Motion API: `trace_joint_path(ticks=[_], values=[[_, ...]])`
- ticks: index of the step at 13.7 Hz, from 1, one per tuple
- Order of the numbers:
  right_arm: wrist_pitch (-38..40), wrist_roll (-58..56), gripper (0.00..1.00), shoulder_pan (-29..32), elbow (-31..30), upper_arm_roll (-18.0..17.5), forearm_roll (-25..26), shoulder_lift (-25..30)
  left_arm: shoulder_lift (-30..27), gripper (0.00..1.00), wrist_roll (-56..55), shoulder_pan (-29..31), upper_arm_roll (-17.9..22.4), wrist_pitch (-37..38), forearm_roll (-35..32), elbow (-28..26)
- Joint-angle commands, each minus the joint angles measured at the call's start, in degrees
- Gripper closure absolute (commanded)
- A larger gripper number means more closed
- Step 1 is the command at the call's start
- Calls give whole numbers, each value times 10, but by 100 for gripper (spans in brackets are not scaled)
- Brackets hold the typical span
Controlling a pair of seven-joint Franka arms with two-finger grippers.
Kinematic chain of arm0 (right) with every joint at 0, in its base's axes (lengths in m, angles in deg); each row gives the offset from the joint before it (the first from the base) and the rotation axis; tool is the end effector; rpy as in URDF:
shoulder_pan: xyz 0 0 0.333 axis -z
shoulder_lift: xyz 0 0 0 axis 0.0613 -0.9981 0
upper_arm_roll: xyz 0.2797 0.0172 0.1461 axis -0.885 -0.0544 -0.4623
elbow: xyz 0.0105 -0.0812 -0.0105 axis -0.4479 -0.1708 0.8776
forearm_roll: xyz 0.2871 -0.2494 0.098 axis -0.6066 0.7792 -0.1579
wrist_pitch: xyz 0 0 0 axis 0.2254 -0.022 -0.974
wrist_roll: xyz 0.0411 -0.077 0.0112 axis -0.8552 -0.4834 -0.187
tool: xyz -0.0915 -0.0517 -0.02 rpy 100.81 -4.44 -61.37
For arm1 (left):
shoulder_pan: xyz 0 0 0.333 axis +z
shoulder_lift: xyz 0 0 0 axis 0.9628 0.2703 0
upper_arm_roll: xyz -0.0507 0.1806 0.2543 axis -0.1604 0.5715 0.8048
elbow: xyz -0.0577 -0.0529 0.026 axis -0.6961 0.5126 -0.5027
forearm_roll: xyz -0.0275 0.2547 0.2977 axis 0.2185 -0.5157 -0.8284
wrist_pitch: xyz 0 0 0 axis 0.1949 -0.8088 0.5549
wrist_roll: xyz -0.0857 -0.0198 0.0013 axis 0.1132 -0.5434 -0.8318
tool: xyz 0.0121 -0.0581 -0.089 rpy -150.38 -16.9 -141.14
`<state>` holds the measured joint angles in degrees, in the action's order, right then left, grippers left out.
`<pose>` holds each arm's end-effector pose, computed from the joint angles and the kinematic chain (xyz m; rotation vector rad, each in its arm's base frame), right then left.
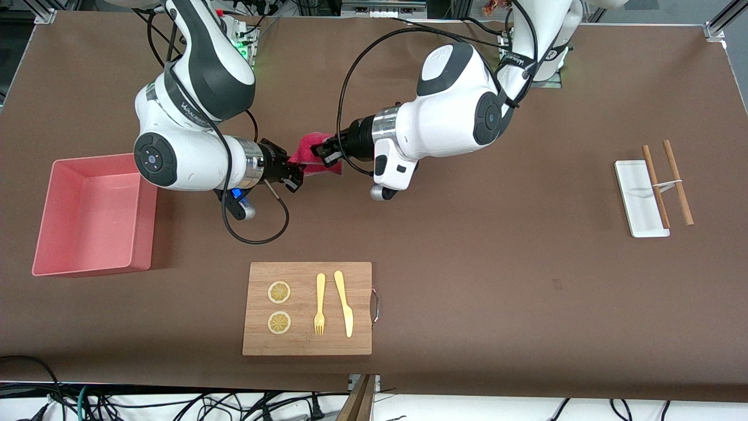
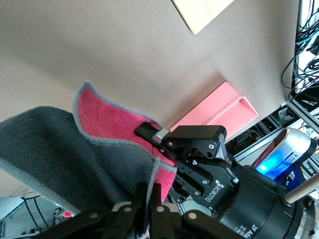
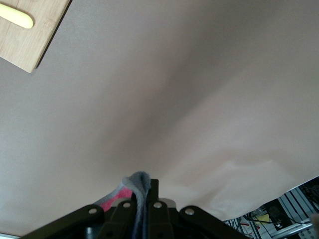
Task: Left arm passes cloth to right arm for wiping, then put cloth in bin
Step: 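Pull the cloth away with the right gripper while the left gripper releases and withdraws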
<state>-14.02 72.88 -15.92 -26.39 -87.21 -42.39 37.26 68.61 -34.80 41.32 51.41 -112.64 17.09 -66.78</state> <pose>0.5903 0.3085 0.4379 -2.6304 1.2244 0.7263 0.5662 -0.4892 0.4874 2.1231 0.9225 -0.6845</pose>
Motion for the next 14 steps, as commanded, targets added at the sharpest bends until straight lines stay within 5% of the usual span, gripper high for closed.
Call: trace_joint_path(ticks=[1, 7, 14], values=[[4, -11, 100, 7, 3, -2, -10, 0, 5, 4, -6, 10, 4, 7, -18, 13], [5, -84, 100, 20, 2, 2, -6, -5, -9, 0, 45, 69, 1, 78, -55, 11], [-4, -161, 100, 6, 1, 0, 76, -90, -6, 0, 215, 253, -3, 271, -25, 7]])
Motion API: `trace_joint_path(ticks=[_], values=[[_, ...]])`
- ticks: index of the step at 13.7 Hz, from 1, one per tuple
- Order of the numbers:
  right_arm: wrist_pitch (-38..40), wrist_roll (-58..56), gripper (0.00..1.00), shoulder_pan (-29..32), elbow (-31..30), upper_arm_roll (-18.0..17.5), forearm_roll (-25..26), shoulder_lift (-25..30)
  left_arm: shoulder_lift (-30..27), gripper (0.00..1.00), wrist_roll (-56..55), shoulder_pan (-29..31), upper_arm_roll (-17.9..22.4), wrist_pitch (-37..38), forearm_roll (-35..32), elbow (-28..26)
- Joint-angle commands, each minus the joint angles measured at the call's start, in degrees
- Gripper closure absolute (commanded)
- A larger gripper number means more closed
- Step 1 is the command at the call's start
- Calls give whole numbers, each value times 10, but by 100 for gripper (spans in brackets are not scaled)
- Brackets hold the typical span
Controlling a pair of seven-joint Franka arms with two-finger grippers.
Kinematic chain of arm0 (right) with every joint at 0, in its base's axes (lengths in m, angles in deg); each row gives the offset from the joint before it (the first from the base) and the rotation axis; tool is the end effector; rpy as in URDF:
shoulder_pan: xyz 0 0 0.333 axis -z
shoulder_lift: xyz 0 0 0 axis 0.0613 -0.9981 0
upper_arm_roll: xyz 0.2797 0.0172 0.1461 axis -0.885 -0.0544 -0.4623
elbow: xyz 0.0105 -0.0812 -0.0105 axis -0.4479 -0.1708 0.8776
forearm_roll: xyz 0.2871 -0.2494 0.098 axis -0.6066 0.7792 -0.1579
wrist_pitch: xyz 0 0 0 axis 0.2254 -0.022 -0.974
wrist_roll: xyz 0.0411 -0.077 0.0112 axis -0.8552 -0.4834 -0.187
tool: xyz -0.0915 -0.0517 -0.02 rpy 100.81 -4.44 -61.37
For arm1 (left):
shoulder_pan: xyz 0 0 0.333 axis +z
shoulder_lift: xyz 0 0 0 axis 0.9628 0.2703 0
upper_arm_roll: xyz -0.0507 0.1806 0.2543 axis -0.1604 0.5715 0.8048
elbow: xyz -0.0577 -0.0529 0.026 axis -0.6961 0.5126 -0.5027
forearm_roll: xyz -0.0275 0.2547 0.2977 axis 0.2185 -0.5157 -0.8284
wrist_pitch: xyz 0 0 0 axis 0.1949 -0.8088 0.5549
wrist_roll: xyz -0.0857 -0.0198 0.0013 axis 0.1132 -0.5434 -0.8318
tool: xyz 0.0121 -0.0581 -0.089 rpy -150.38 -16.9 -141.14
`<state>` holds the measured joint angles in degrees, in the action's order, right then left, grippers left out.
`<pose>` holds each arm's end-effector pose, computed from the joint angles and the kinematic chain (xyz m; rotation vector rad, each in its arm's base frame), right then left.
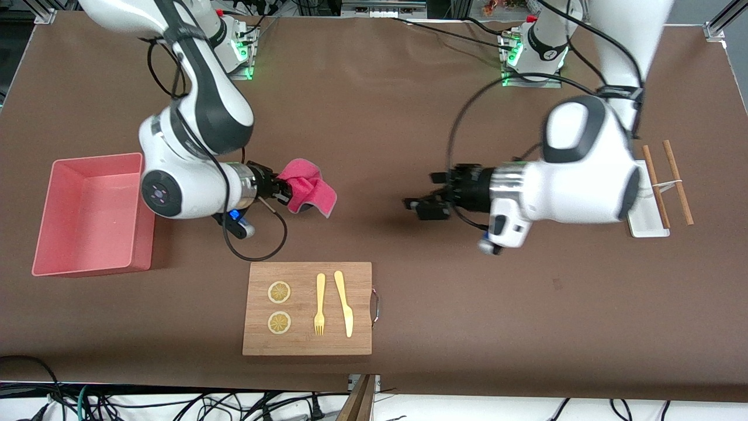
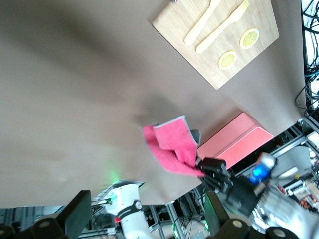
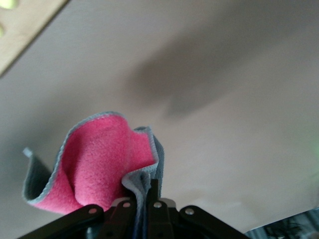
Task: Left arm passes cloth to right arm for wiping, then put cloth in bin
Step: 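Pull the cloth away with the right gripper while the left gripper releases and withdraws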
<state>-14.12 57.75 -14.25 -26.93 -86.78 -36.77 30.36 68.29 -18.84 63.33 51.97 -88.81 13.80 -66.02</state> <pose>0.6087 0.2804 0.3498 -2.8201 0.9472 0.7646 0.6637 -0.2588 0.4731 2.2204 0.8214 -0.7346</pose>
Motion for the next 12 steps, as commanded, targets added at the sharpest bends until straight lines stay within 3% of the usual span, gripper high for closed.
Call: trace_joint_path(ticks=[1, 3, 5, 7, 10, 12], values=[[-9, -10, 100, -16, 6, -4, 22, -32, -4, 0, 77, 53, -3, 61, 1, -1], [-21, -10, 100, -27, 6, -5, 21, -51, -7, 0, 142, 108, -5, 125, -76, -1], [-46, -11, 100, -41, 6, -5, 18, -66, -27, 0, 284, 152, -3, 185, -148, -1], [-60, -12, 100, -46, 5, -5, 19, -88, -56, 0, 306, 180, -3, 224, -196, -1], [-71, -36, 100, -45, 3, -5, 23, -108, -111, 0, 348, 182, -8, 249, -315, -14], [-72, -74, 100, -34, -3, 3, 25, -112, -173, 0, 367, 173, -11, 244, -370, -63]])
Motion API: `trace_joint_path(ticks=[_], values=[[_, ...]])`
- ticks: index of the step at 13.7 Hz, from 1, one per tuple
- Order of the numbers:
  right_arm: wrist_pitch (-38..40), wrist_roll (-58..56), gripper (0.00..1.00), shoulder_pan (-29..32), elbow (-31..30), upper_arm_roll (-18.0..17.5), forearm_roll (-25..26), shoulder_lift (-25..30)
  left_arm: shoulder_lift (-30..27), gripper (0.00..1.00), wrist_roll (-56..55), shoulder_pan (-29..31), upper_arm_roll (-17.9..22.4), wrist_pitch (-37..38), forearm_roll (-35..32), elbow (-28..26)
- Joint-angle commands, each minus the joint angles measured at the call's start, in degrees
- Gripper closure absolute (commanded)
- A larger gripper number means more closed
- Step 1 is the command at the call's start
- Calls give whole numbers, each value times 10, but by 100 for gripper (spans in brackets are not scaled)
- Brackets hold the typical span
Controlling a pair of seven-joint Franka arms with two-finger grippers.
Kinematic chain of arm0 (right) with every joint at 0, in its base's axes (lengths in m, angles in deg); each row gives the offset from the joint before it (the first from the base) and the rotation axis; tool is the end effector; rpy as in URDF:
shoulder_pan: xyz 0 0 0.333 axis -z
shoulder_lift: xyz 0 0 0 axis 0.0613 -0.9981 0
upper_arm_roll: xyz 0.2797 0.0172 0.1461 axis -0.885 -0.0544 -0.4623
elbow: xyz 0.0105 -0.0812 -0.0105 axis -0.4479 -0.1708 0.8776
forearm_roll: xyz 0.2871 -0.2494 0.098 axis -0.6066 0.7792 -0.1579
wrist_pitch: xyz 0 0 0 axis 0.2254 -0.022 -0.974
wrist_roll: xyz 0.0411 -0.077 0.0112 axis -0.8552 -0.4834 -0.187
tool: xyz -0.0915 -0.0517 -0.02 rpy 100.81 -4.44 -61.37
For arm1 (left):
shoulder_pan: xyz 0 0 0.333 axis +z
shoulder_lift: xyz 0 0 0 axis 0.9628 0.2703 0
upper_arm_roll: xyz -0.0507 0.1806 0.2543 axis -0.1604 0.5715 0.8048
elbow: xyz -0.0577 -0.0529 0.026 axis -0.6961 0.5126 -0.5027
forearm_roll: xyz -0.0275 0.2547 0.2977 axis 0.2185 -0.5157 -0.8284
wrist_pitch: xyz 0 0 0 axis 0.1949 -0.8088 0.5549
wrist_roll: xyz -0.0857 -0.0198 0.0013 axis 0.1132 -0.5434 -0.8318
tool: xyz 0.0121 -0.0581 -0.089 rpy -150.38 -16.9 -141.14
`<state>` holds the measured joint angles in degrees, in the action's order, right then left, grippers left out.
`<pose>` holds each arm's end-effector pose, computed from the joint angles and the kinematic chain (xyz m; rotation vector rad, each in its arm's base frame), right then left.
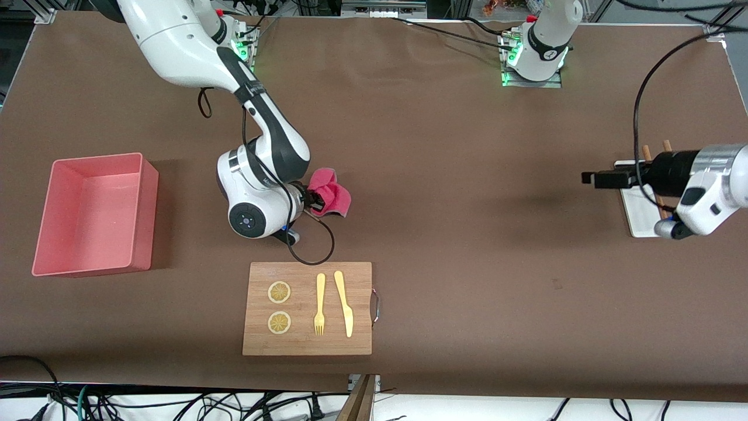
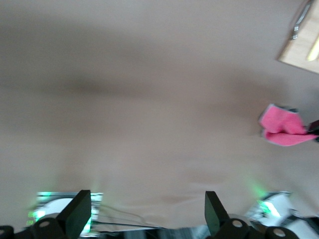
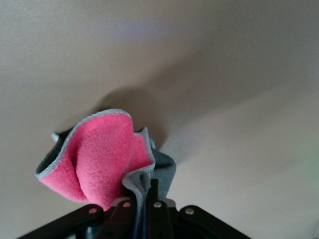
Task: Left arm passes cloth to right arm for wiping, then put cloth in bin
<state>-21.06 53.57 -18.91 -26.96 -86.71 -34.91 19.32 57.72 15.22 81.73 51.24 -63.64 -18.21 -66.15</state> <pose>0.5926 0.3255 0.2236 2.9180 -0.8051 -0.8367 0.6194 -0.0137 0.5399 2.7942 0.3207 -0.6034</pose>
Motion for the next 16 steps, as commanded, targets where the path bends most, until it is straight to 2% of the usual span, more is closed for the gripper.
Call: trace_joint_path(ticks=[1, 2, 4, 5, 6, 9, 13, 16], values=[[0, -55, 100, 18, -2, 11, 16, -2, -104, 0, 27, -15, -17, -19, -75, -98], [5, -85, 100, 26, -3, 18, 31, -2, -142, 0, 27, -14, -31, -41, -99, -142], [10, -160, 100, 56, -9, 31, 50, -1, -213, 0, 27, -13, -35, -102, -107, -244], [14, -189, 100, 73, -9, 31, 57, 1, -233, 0, 27, -13, -35, -128, -109, -281], [25, -207, 100, 84, -9, 31, 73, 2, -239, 0, 27, -13, -36, -146, -122, -295], [49, -267, 100, 111, -9, 34, 122, 5, -232, 0, 32, -14, -43, -196, -159, -289], [56, -370, 100, 121, -6, 62, 157, 10, -187, 0, 30, -10, -42, -196, -160, -226], [56, -372, 100, 115, -6, 62, 177, 10, -180, 0, 32, -6, -37, -194, -160, -210]])
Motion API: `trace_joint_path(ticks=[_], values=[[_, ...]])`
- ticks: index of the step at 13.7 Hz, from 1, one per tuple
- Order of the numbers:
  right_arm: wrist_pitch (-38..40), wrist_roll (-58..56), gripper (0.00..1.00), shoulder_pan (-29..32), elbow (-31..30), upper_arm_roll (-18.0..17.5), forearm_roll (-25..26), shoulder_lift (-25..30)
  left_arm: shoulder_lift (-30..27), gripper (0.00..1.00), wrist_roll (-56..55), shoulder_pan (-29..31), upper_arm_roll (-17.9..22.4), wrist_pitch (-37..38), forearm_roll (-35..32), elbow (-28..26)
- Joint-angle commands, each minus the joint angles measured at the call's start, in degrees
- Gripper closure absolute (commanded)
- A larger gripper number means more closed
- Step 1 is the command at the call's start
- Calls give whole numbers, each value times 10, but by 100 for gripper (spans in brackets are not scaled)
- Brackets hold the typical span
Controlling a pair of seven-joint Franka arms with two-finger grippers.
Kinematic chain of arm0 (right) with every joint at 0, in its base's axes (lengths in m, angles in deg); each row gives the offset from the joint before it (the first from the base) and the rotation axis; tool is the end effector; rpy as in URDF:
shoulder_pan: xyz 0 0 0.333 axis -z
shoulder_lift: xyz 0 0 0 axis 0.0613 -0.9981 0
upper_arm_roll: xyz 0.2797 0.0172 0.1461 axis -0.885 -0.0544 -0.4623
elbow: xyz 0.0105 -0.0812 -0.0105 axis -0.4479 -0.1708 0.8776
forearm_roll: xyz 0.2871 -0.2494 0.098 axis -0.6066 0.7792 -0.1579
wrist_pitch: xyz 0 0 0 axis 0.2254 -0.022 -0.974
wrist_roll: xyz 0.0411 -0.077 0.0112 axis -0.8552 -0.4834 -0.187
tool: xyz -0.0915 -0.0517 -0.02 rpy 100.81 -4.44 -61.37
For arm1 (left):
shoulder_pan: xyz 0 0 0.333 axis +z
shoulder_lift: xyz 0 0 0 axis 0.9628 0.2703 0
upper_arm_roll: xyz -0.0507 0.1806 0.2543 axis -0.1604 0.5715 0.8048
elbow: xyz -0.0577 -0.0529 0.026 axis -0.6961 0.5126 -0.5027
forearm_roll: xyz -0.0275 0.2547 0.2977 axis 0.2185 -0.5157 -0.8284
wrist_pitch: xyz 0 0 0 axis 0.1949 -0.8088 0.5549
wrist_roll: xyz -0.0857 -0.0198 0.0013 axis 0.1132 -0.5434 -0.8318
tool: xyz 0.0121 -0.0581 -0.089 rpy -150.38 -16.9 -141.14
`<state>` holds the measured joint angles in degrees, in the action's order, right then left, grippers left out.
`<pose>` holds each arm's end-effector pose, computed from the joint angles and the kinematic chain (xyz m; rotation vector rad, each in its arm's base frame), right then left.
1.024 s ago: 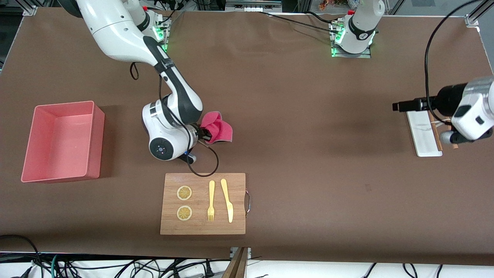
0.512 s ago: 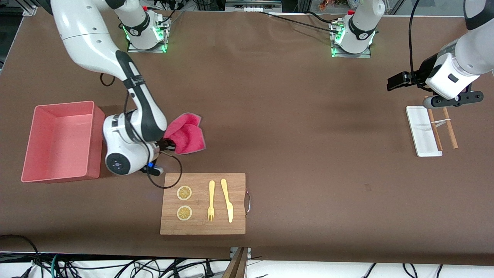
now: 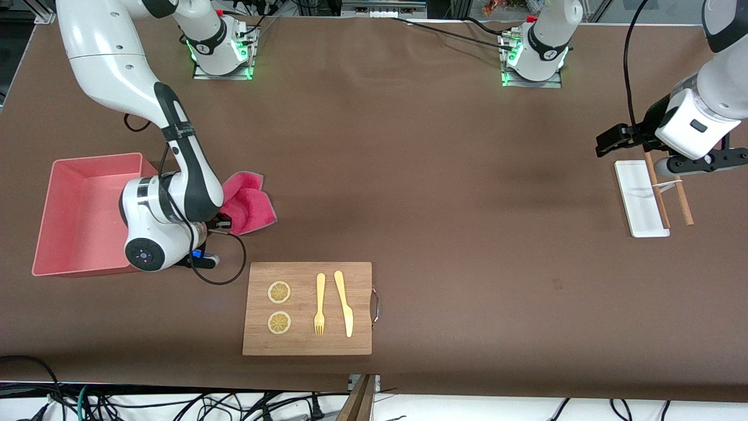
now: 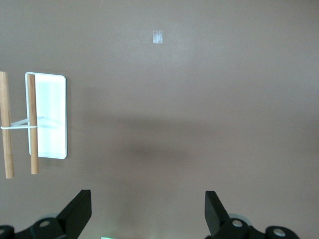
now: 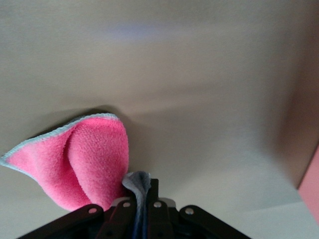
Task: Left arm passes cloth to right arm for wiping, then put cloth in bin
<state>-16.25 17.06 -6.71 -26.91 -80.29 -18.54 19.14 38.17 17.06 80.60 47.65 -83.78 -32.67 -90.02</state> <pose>0.6531 0.1043 0.2133 2.9365 -0.1410 -0.7505 0.5567 -0.0396 0.5682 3.1151 0.2495 -0.1832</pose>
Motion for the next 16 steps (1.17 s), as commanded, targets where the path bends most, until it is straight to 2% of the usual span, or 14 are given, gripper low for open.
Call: trace_joint_path(ticks=[1, 4, 7, 11, 16], values=[[1, 4, 100, -15, -6, -4, 8, 11, 16, 0, 21, 5, -1, 7, -16, 29], [-26, 59, 100, -32, -11, -9, -2, 5, 16, 0, 86, 34, 1, 7, -15, 28], [-55, 120, 100, -68, -11, -9, -60, 0, 17, 0, 80, 37, 1, 9, -15, 36], [-116, 243, 100, -138, -10, -9, -72, -12, 17, 0, 80, 38, 1, 10, -15, 38], [-177, 346, 100, -197, -7, -8, -148, -17, 17, 0, 79, 37, 2, 11, -15, 38]])
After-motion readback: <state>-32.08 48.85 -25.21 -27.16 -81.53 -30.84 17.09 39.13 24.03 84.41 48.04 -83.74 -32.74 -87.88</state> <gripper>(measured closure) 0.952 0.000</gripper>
